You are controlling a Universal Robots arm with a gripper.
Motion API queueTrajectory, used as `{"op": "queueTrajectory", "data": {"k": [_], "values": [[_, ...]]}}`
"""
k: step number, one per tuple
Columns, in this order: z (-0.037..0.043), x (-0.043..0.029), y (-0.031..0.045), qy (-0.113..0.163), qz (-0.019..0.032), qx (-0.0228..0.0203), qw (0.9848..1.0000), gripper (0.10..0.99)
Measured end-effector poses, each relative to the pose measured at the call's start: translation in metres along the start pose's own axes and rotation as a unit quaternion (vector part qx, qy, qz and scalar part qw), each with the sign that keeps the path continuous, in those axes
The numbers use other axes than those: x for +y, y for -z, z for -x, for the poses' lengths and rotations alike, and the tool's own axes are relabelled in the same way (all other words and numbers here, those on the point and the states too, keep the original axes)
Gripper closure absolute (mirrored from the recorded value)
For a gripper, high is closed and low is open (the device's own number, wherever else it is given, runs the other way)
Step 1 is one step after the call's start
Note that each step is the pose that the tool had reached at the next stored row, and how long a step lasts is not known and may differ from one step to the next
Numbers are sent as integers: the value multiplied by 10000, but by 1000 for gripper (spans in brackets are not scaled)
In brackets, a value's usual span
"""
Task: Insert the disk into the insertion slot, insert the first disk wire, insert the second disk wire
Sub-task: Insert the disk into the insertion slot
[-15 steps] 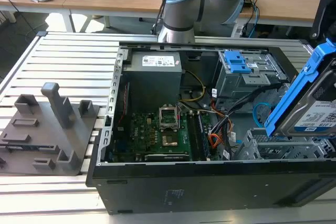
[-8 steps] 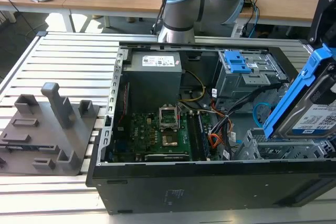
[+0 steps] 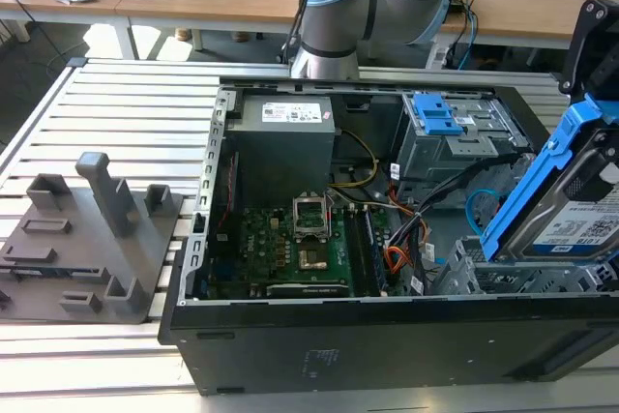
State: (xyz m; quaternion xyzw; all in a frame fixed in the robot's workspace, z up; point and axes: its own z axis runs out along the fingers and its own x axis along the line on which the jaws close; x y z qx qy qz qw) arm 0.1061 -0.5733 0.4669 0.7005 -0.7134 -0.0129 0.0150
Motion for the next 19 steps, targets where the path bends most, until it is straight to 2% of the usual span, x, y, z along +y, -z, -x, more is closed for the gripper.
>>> {"op": "queueTrajectory", "data": {"k": [9, 13, 19], "values": [[0, -3, -66, 0, 0, 0, 10000, 718], [2, -13, -127, 1, 0, 0, 10000, 718], [123, -48, -154, 2, 0, 0, 10000, 718]]}}
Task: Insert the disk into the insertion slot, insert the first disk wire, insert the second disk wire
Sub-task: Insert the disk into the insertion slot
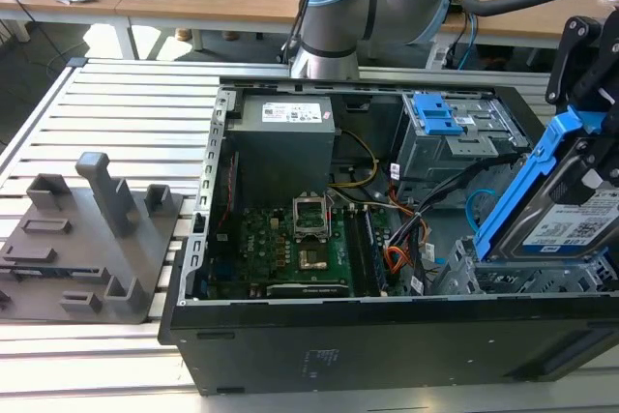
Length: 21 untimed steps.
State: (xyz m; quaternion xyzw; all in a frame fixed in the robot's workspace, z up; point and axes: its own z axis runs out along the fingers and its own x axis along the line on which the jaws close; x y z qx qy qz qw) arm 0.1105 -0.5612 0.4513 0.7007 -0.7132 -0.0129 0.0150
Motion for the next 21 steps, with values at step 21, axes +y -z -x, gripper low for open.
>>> {"op": "queueTrajectory", "data": {"k": [21], "values": [[146, -71, -293, 15, 1, -11, 10000, 718]]}}
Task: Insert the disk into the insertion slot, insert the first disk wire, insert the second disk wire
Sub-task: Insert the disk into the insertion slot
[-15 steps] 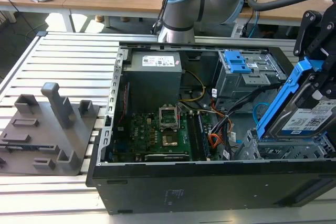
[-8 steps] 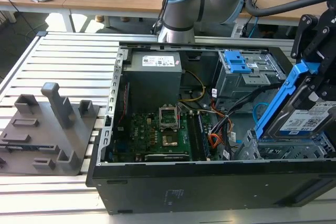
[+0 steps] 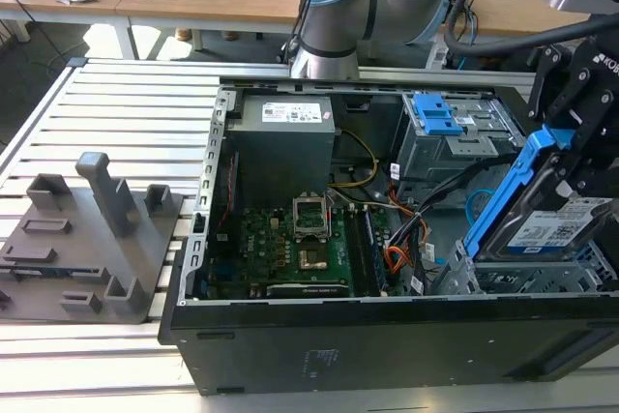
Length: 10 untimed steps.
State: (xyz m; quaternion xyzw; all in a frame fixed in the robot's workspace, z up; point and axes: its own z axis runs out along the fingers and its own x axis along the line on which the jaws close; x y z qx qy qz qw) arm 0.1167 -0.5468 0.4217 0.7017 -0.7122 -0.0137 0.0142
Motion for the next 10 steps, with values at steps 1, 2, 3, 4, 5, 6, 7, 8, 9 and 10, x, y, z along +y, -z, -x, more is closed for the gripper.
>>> {"op": "queueTrajectory", "data": {"k": [1, 2, 3, 4, 5, 6, 7, 8, 9, 10], "values": [[0, 0, -12, 0, 0, -1, 10000, 718], [0, -1, -23, 0, 0, -2, 10000, 718], [0, -1, -39, 0, 0, -4, 10000, 718], [0, -2, -54, 0, 0, -5, 10000, 718], [0, -3, -79, 0, 0, -4, 10000, 718], [0, -4, -105, 0, 0, -5, 10000, 718], [0, -5, -120, 0, 0, -5, 10000, 718], [0, -6, -149, 0, 0, -5, 10000, 718], [0, -7, -174, 0, 0, -5, 10000, 718], [0, -8, -201, 0, 0, -5, 10000, 718]]}}
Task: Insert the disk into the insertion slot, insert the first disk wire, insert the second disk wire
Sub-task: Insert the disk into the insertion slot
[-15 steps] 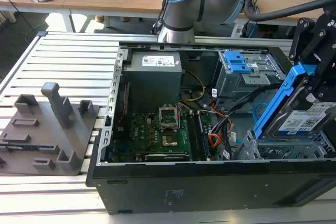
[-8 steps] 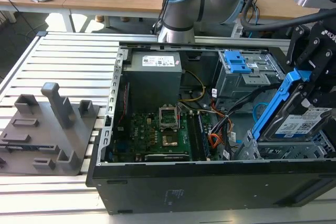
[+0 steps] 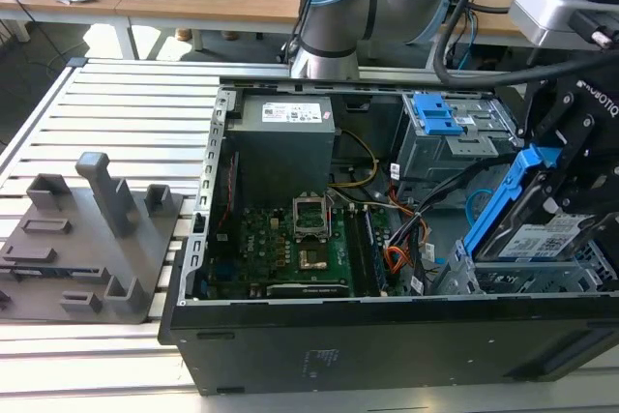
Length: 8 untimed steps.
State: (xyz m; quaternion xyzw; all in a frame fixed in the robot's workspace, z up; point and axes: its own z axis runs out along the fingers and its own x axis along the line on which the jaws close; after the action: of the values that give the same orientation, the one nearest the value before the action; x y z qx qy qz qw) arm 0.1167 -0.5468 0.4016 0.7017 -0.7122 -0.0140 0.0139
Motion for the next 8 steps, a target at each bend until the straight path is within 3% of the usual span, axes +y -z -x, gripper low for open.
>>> {"op": "queueTrajectory", "data": {"k": [8], "values": [[0, -4, -102, 0, 0, 0, 10000, 718]]}}
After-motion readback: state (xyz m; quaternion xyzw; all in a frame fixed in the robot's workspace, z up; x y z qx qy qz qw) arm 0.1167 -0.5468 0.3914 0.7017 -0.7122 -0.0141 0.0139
